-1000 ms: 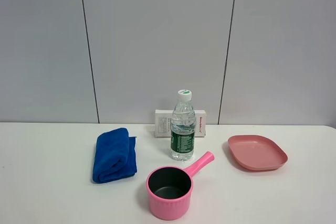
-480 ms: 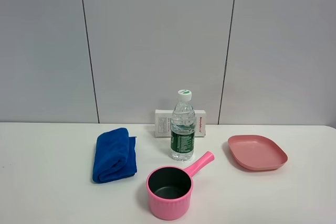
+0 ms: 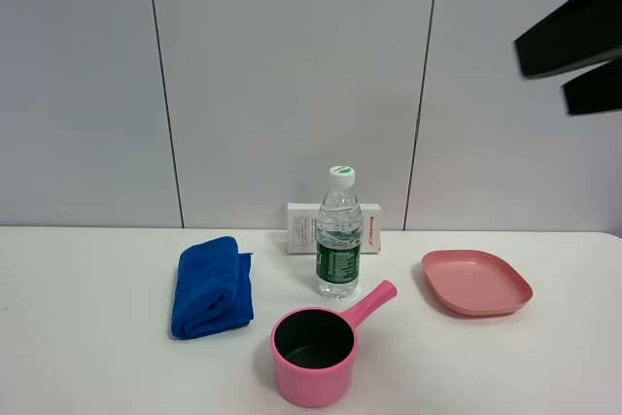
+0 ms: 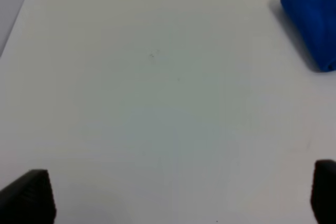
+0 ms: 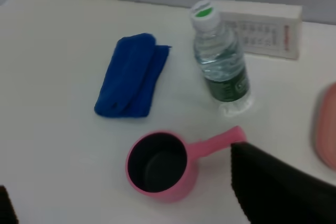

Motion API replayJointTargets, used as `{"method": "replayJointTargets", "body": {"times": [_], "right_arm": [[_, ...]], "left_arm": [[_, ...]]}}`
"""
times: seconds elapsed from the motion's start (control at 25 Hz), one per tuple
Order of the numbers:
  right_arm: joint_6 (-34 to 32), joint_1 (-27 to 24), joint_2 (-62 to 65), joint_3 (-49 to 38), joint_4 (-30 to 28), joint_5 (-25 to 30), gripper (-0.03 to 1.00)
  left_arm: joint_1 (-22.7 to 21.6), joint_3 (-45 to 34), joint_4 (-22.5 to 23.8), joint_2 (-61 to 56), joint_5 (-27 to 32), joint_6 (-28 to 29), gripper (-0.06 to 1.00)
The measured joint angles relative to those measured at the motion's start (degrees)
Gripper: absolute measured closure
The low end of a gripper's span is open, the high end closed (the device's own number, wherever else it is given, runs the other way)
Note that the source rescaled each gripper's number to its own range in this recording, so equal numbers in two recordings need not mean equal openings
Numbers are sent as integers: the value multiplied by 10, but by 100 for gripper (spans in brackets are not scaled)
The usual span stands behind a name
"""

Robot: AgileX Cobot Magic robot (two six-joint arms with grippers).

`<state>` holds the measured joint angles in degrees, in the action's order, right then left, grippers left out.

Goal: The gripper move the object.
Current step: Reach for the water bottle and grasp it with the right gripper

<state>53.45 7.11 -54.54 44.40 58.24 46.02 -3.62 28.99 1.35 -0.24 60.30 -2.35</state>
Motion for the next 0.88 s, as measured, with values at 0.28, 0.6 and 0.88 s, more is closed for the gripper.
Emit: {"method": "replayJointTargets", "body": {"times": [0.28, 0.6, 0.88], "right_arm": [[62, 178, -149, 0, -66, -205, 35], [-51, 341, -296, 30, -95, -344, 36], [-245, 350, -399, 150, -201, -317, 36]], "left_arm": [[0, 0, 0, 0, 0, 0, -6], [0, 0, 0, 0, 0, 0, -6], [0, 0, 0, 0, 0, 0, -6]]}}
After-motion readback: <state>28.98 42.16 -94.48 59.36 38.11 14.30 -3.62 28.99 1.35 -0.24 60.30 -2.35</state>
